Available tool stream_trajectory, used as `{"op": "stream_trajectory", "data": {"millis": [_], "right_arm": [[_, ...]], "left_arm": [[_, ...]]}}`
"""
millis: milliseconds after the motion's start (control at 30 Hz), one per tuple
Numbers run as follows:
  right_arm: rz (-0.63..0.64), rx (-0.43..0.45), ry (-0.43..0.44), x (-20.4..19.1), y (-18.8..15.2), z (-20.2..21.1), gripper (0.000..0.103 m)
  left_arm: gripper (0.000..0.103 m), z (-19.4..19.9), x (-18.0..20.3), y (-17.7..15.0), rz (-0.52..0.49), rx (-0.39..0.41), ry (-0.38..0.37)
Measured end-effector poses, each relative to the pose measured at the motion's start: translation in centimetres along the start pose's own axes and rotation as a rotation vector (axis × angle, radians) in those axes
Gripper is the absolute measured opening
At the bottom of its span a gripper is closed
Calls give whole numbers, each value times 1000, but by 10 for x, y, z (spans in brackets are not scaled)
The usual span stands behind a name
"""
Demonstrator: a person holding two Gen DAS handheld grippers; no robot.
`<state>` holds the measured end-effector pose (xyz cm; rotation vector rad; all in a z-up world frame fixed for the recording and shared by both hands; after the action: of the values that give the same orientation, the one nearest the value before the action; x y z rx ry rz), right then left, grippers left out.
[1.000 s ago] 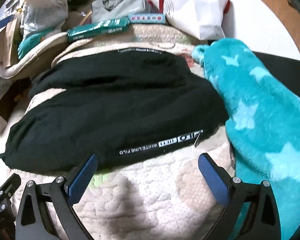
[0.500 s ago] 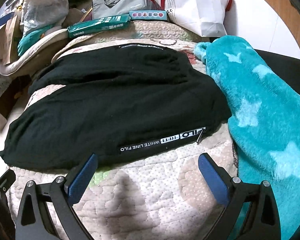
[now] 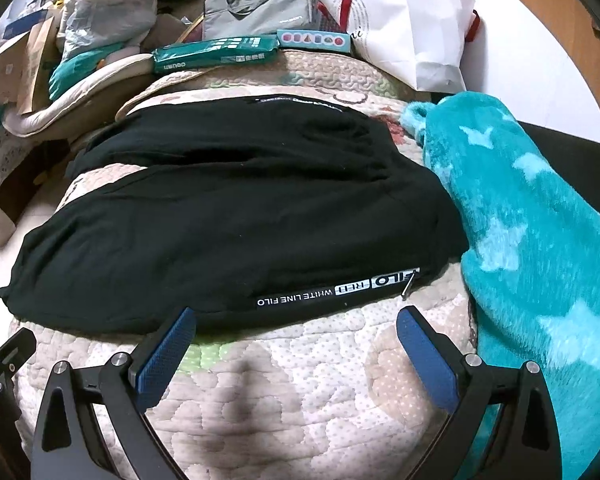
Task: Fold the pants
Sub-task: 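Hover both open grippers over the black pants, approaching the waistband, then lower both grippers onto the pants waistband and close them on it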
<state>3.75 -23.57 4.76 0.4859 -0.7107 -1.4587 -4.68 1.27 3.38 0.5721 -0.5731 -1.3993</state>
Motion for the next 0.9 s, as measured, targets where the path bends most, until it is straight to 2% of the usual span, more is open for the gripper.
{"op": "stream_trajectory", "data": {"millis": [233,500,633,800,900], "right_arm": [[18,6,4,-4,1,1,102],[11,-7,22,-5,1,-1,102],[9,18,10,-4,3,5,102],[26,108,-28,-2,16,24,102],[40,84,-11,1,30,25,102]], "left_arm": [[103,0,4,-2,-14,3,-7],[103,0,7,-3,-26,-8,-56],[103,1,10,-4,-33,-9,-64],[103,0,11,-1,-31,-41,-71],[103,-1,13,6,-40,-62,-86]]}}
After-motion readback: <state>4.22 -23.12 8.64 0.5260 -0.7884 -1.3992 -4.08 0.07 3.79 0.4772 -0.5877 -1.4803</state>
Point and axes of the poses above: each gripper's, at about its wrist camera, not at the fingertips, and z roughly against the way its jaws point, x to its right, y to its top, the point moved 1 cm from there along -z, roughly the way its jaws point, and after that the axes turned 5 degrees about x, right-handed, at the moved point
